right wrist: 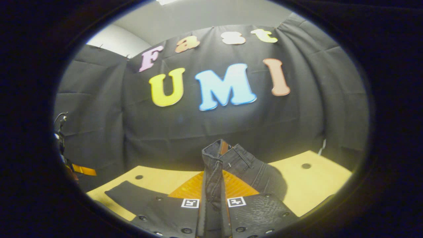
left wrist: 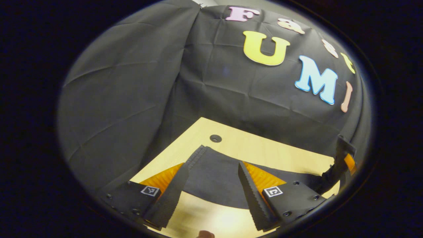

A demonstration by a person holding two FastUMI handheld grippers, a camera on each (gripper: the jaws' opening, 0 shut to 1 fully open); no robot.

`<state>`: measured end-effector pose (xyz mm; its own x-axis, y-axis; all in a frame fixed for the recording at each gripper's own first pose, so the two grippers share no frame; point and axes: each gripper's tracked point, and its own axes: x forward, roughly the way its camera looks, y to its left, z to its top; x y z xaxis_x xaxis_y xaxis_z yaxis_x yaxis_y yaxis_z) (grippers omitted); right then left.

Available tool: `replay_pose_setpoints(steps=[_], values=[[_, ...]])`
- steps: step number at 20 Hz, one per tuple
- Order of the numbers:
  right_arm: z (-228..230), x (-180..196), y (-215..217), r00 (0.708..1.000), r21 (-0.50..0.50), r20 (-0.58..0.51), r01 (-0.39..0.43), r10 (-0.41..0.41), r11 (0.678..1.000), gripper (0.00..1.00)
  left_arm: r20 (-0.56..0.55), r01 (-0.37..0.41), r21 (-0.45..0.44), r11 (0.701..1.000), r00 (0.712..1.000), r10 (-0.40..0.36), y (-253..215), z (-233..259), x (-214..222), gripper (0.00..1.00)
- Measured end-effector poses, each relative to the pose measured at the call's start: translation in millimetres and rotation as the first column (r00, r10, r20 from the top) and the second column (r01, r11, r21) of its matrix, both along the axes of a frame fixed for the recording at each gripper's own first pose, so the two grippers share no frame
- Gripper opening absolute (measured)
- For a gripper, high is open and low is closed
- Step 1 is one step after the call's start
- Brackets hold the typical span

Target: Grasp the waist and the cuffs of the jeans and fold them to make the two legs overlap; first hold the waist and fold one-third of the jeans toward the cuffs, then hold the cuffs and fold the remaining one-third in the same direction to finish folding.

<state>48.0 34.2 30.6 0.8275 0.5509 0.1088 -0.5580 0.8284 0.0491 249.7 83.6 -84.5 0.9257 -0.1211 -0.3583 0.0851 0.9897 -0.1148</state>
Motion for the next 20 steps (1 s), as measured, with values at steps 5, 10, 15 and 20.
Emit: replay_pose_setpoints(steps=[5, 10, 15, 20], values=[[-24.2, 14.6, 3.4, 0.988, -0.140, -0.125, -0.106, 0.089, 0.985, 0.16, -0.047, -0.065, -0.021, 0.998, 0.997, 0.064, 24.6, -23.5, 15.7, 0.99], [-6.4, 6.6, 0.6, 0.956, -0.198, -0.270, -0.174, 0.117, 0.965, 0.37, -0.192, -0.198, -0.235, 0.952, 0.969, 0.154, 54.2, -60.2, 34.0, 0.99], [39.9, -6.9, -14.2, 0.990, -0.249, -0.141, -0.059, 0.023, 0.967, 0.92, -0.310, -0.365, -0.409, 0.837, 0.918, 0.249, 102.5, -107.1, 44.6, 0.99], [90.4, -16.0, -68.0, 0.996, -0.275, -0.045, 0.057, -0.072, 0.960, 0.97, -0.284, -0.401, -0.352, 0.846, 0.907, 0.311, 116.6, -133.7, 80.8, 0.99]])
